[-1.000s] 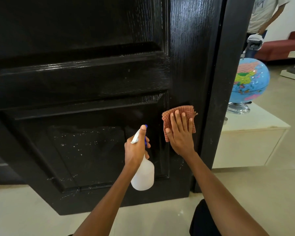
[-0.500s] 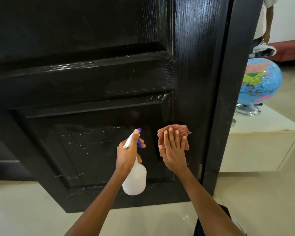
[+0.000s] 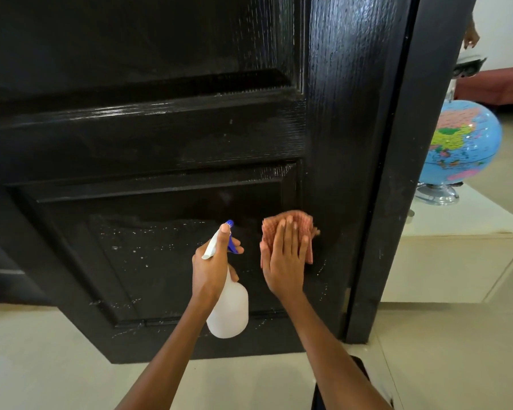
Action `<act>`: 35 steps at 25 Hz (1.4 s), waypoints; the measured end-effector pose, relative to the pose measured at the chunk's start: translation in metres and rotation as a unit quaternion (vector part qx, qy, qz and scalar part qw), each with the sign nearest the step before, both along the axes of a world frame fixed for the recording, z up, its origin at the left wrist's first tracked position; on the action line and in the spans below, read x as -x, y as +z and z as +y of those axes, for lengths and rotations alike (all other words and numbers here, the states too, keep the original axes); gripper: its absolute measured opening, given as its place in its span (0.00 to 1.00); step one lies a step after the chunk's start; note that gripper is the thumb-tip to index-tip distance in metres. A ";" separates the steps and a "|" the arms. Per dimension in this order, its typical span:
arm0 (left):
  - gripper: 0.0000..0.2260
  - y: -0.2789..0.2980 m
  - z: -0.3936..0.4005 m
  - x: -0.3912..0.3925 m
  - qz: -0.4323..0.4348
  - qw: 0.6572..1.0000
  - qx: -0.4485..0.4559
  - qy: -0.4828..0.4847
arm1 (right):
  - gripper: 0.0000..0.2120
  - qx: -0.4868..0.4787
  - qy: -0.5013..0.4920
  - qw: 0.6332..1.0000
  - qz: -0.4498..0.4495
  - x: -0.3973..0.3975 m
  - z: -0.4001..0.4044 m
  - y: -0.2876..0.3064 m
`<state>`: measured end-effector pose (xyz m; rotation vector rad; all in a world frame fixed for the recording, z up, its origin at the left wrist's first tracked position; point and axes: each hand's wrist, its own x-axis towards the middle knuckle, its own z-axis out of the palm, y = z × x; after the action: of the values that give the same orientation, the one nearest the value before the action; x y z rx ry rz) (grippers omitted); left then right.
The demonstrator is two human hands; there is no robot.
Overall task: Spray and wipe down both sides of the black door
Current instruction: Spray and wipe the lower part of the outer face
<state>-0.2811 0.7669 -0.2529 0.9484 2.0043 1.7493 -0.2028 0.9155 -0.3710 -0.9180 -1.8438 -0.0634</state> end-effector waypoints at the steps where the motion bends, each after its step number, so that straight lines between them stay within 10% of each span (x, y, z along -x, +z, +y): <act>1: 0.27 0.000 0.001 -0.002 0.000 1.000 -0.001 0.003 | 0.34 0.019 0.004 1.000 -0.023 -0.005 -0.007 -0.027; 11: 0.24 0.008 -0.002 0.003 0.007 0.996 -0.015 0.089 | 0.31 -0.070 -0.015 0.994 0.078 0.022 0.018 0.124; 21: 0.24 -0.010 -0.040 0.034 0.014 0.991 -0.012 0.133 | 0.35 0.013 0.026 0.999 -0.031 0.011 -0.002 -0.069; 30: 0.24 -0.005 -0.075 0.074 0.028 0.989 -0.047 0.135 | 0.29 -0.148 0.061 0.983 -0.090 0.095 -0.037 0.075; 35: 0.26 -0.016 -0.102 0.109 0.032 0.990 -0.047 0.126 | 0.30 -0.220 0.121 0.926 -0.282 0.125 -0.074 0.021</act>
<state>-0.3904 0.6645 -0.2692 0.8192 2.1794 1.9840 -0.3282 0.8410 -0.3505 -0.3642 -2.3247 -0.6192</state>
